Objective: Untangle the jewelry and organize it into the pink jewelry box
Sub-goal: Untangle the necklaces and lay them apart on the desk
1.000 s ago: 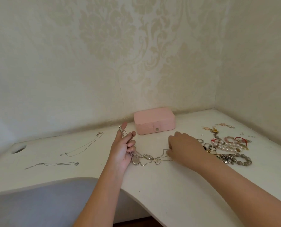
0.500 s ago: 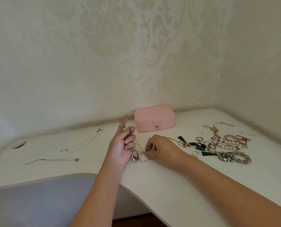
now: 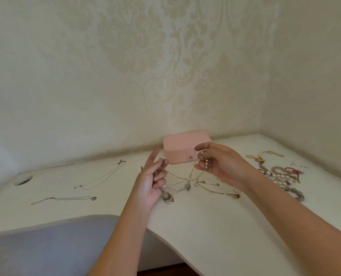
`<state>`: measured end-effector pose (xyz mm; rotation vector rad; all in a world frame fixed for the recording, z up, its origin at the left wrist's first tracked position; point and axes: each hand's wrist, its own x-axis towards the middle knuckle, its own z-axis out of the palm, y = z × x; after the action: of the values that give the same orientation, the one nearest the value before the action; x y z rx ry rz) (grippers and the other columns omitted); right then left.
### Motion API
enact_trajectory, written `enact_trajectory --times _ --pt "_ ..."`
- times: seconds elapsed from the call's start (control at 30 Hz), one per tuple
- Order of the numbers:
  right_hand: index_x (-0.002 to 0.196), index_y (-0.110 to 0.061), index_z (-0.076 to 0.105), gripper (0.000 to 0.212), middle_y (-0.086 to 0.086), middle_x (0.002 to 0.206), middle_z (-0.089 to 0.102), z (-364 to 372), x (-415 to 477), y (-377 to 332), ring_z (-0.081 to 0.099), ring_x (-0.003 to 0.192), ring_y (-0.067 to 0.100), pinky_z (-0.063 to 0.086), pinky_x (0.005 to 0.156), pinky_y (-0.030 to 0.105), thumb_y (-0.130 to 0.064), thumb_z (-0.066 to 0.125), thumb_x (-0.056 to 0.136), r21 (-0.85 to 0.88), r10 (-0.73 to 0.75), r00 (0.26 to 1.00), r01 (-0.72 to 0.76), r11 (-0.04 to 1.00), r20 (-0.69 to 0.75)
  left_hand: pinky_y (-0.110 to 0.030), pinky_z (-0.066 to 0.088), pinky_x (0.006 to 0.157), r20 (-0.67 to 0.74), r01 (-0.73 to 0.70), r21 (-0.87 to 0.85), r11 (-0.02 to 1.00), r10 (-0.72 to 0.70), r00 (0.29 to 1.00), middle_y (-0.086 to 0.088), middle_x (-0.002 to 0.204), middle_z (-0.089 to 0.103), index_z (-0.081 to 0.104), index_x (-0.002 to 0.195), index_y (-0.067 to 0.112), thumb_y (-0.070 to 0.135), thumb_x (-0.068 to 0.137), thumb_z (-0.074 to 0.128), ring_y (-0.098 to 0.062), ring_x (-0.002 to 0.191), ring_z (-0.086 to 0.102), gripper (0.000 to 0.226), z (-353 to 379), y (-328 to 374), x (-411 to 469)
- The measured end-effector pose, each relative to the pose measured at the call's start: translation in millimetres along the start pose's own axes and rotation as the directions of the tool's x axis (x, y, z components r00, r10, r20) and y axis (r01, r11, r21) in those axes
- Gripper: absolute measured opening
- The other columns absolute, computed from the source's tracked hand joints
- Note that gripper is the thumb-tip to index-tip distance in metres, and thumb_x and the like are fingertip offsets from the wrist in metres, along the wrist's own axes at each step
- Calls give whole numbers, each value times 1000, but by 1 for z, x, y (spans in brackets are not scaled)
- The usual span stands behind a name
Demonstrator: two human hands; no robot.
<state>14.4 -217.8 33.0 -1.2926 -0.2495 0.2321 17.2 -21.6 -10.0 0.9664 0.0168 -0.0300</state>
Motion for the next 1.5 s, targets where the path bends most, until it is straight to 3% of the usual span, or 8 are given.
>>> enact_trajectory --times 0.1,0.23,0.5,0.73,1.03,1.17,1.27,1.5 --pt "95 -5 56 19 3 67 48 -10 -6 -18 32 45 9 36 44 18 2 39 92 225 -6 1000 1 974 23 -12 12 33 22 42 64 997 -44 999 6 69 54 62 113 21 15 95 45 -1 38 25 26 1 0 -2" --pt "92 -8 66 16 -2 69 56 -30 -13 -39 26 41 2 16 38 14 -11 54 82 208 -140 990 142 968 -27 -14 10 34 21 77 62 995 -79 997 6 65 52 66 98 14 20 93 48 -1 37 22 19 3 -1 -1" --pt "82 -22 75 22 -9 74 61 -61 -26 -67 25 35 3 17 30 11 -17 54 81 319 -350 923 385 866 -162 -14 12 30 -175 -18 132 991 41 984 3 63 49 65 88 9 17 96 45 -2 33 23 23 0 -5 5" --pt "85 -23 76 26 -10 77 64 -55 -26 -67 20 35 3 14 31 10 -15 51 83 313 -377 914 405 859 -149 -18 15 36 -435 -158 376 913 324 840 1 67 50 65 80 14 14 95 42 -6 36 25 28 -3 -10 7" --pt "117 -17 60 36 -3 120 66 -40 -22 -54 21 38 1 17 34 9 3 42 93 55 -360 930 364 930 -71 -21 34 42 -344 -92 658 748 407 846 -2 82 64 64 86 18 13 91 51 -16 55 45 15 1 -18 9" --pt "117 -16 59 38 -2 123 65 -40 -27 -61 21 37 0 15 34 10 5 38 92 81 -405 913 407 910 -44 -31 46 51 -262 -53 832 553 475 840 -2 84 64 60 102 18 25 93 51 -20 58 55 14 6 -24 6" --pt "117 -16 58 38 -1 124 64 -42 -32 -67 21 36 0 15 33 10 5 37 92 80 -417 908 418 905 -26 -33 44 69 -168 86 980 182 504 847 -3 85 65 45 126 17 41 94 46 -26 83 62 40 11 -28 1" --pt "108 -14 63 24 2 111 70 -35 -35 -67 20 40 2 19 34 11 -7 49 91 -65 -404 914 401 914 -31 -30 37 72 -223 311 915 -258 318 921 -10 115 61 31 137 8 49 94 42 -29 107 58 60 14 -10 -12"
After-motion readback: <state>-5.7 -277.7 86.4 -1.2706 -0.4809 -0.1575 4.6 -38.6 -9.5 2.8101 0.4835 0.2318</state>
